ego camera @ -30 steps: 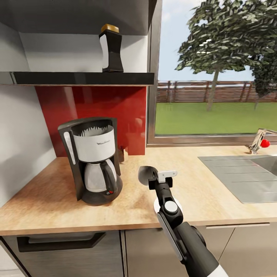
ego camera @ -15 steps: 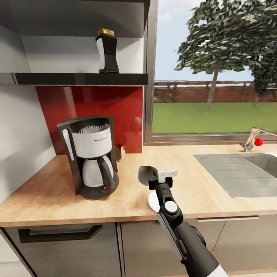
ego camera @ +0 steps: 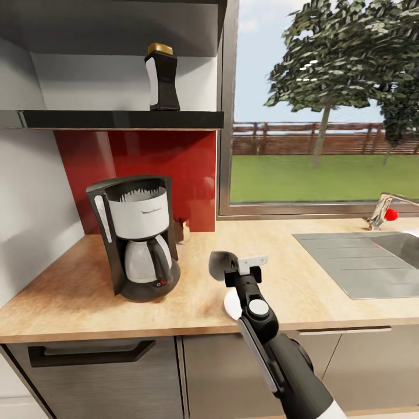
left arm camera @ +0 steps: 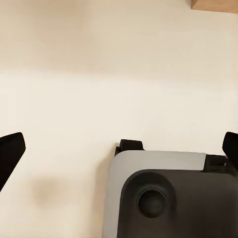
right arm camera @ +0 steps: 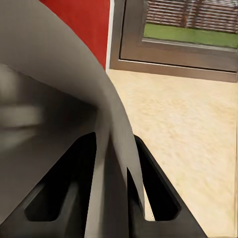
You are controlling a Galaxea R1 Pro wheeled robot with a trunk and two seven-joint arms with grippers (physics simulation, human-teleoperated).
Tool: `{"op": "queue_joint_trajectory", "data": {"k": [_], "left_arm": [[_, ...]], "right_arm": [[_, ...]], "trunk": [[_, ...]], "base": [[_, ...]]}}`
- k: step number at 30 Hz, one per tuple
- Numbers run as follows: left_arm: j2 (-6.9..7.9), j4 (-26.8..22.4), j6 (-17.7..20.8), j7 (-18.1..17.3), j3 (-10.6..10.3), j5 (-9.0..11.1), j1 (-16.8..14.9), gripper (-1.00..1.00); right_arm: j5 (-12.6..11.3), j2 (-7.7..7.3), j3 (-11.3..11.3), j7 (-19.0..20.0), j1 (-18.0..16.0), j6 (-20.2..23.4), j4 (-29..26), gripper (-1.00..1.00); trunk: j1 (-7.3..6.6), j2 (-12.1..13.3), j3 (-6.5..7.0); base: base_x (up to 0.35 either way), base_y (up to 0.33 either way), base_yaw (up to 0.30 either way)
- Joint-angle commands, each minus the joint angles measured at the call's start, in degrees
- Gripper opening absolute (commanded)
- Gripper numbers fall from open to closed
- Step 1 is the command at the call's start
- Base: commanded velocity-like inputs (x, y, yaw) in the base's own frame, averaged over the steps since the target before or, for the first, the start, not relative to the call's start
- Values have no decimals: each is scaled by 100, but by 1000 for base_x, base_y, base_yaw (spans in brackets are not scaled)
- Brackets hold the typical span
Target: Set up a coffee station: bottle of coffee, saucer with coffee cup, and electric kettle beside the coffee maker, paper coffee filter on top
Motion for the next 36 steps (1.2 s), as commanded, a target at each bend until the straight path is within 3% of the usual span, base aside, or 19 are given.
{"op": "queue_joint_trajectory", "data": {"k": [1,3,8,11,12,13,14,19,23,25,26,27,29,31,32,33,35,36], "left_arm": [[-2,-5,0,-45,42,2,1,100],[-2,-5,0,-45,42,2,1,100],[-2,-5,4,-45,42,2,1,100],[-2,-5,7,-45,42,-2,1,100],[-2,-5,8,-45,42,-5,1,100],[-2,-5,8,-45,42,-5,1,100],[-2,-5,8,-45,42,-6,1,100],[-2,0,9,-45,42,-7,1,100],[-2,3,9,-47,42,-7,1,100],[-2,3,9,-46,42,-7,1,100],[-2,3,9,-46,42,-7,1,100],[-2,3,10,-51,38,-7,1,100],[-2,3,9,-52,36,-7,1,100],[-2,3,9,-53,35,-7,1,100],[-2,3,9,-50,34,-7,1,100],[-2,3,9,-49,34,-7,1,100],[-2,3,9,-51,34,-7,1,100],[-2,3,9,-51,34,-7,1,100]], "right_arm": [[-25,1,9,-24,-24,80,-62,-100],[-25,3,9,-27,-100,187,-150,-100],[-162,13,7,-26,-549,961,-300,-100],[-724,15,3,-28,-994,1640,-347,-100],[-1263,15,-5,-39,-1354,2096,-368,-100],[-1418,15,-7,-43,-1481,2244,-372,-100],[-1853,17,-19,-53,-1994,2761,-378,-100],[-2351,32,-25,-70,-2741,3076,-353,-100],[-3092,47,-26,-93,-3580,3166,-16,-100],[-3306,49,-28,-97,-3845,3175,201,-100],[-3526,49,-27,-99,-4110,3180,461,-100],[-4088,51,-27,-156,-4764,3186,1076,-100],[-4437,51,-28,-437,-5110,3187,1393,-100],[-4943,51,-27,-961,-5404,3188,1645,-100],[-5411,51,-27,-1404,-5574,3186,1751,-100],[-5678,51,-27,-1649,-5655,3185,1789,-100],[-6904,51,-25,-2805,-5964,3176,1883,-100],[-7224,51,-24,-3125,-6037,3173,1898,-100]], "trunk": [[1,-4,-6],[1,-4,-6],[1,-4,-6],[1,-4,-6],[1,-4,-6],[1,-4,-6],[1,-4,-6],[1,-4,-6],[1,-4,-6],[1,-4,-6],[1,-4,-6],[1,-4,-6],[1,-4,-6],[1,-4,-6],[1,-4,-6],[1,-4,-6],[1,-4,-6],[1,-4,-6]], "base": [[0,0,0],[0,0,0],[0,0,0],[0,0,0],[0,0,0],[0,0,0],[0,0,0],[0,0,0],[0,0,0],[0,0,0],[0,0,0],[0,0,0],[0,0,0],[0,0,0],[0,0,0],[0,0,0],[0,0,0],[0,0,0]]}}
